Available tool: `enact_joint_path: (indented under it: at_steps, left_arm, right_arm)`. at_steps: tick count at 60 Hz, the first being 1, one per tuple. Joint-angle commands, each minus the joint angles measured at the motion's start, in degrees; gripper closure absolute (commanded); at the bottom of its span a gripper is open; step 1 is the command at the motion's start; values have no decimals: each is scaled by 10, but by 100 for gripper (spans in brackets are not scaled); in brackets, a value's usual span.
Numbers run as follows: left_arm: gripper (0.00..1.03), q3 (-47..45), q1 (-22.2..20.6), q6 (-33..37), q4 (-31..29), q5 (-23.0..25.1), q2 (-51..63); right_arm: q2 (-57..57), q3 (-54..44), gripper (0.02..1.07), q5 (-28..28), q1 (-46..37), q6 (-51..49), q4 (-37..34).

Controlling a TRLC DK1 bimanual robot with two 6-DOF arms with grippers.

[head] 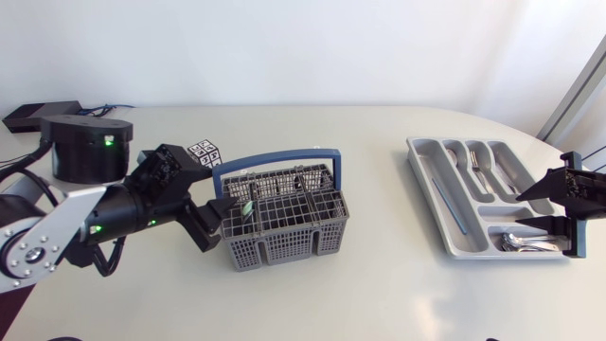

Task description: Transfer all utensils from the basket to the drawer tray.

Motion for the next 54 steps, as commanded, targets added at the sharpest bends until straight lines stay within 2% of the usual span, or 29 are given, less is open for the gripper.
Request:
enact_joint_path:
  at_steps: [1,5,14,24,25,30,40,47,54]
  left_arm:
    - [28,-12,6,12,10,-8,-39]
    - [28,-7,23,18,10,-8,-50]
    - [28,0,21,21,-9,-21,-70]
    - [28,7,-18,20,-88,-21,-152]
    - [33,7,-29,19,-98,-21,-158]
    - [43,3,-53,16,-112,-21,-166]
    - [44,-7,-76,19,-120,-22,-130]
    - [46,-11,-61,29,-100,-22,-98]
    - [45,-10,-20,42,-56,-12,-56]
  right_arm:
    - [-23,-32,44,-4,12,17,-11]
    - [-42,-45,44,-9,19,20,-11]
    - [-63,-57,44,-13,31,33,-11]
    - [-81,-77,44,-18,38,35,-12]
    - [-83,-79,44,-18,40,35,-12]
    - [-88,-83,44,-19,43,36,-12]
    - [-97,-96,44,-20,51,41,-12]
    - [-99,-105,44,-22,51,37,-12]
    - [-105,-108,44,-24,51,36,-12]
